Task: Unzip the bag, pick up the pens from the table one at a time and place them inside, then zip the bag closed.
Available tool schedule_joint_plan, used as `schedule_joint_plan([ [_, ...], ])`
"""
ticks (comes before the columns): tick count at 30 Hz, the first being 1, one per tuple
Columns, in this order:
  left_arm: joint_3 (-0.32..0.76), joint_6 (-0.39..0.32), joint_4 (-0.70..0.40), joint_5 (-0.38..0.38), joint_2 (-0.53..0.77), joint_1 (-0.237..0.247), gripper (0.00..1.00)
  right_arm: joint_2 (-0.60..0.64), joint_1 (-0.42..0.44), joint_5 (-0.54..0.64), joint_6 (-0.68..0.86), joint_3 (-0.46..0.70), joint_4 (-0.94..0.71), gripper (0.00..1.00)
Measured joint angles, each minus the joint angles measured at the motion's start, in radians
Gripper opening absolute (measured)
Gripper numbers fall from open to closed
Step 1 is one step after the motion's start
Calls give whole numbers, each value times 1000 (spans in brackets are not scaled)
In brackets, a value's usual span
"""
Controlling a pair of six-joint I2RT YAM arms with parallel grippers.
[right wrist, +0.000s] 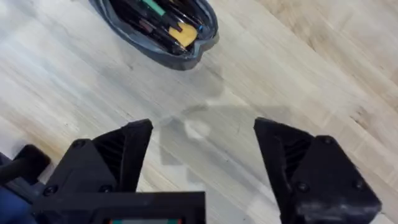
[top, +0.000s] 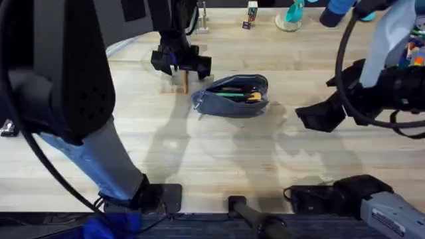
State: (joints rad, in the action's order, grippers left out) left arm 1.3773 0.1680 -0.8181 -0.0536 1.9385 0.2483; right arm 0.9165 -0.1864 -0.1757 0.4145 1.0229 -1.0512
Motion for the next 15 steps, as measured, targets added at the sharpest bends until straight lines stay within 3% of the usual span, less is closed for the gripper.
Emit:
schedule_joint_plan([
  [6,1,-1,0,34,5,-18,993,0,0,0,0,0,0,997],
  [8,1,1,0,42,5,-19,905,0,0,0,0,0,0,997],
  [13,2,0,3,59,5,-15,148,0,0,0,0,0,0,997],
  [15,4,-4,6,61,6,-15,53,0,0,0,0,0,0,997],
])
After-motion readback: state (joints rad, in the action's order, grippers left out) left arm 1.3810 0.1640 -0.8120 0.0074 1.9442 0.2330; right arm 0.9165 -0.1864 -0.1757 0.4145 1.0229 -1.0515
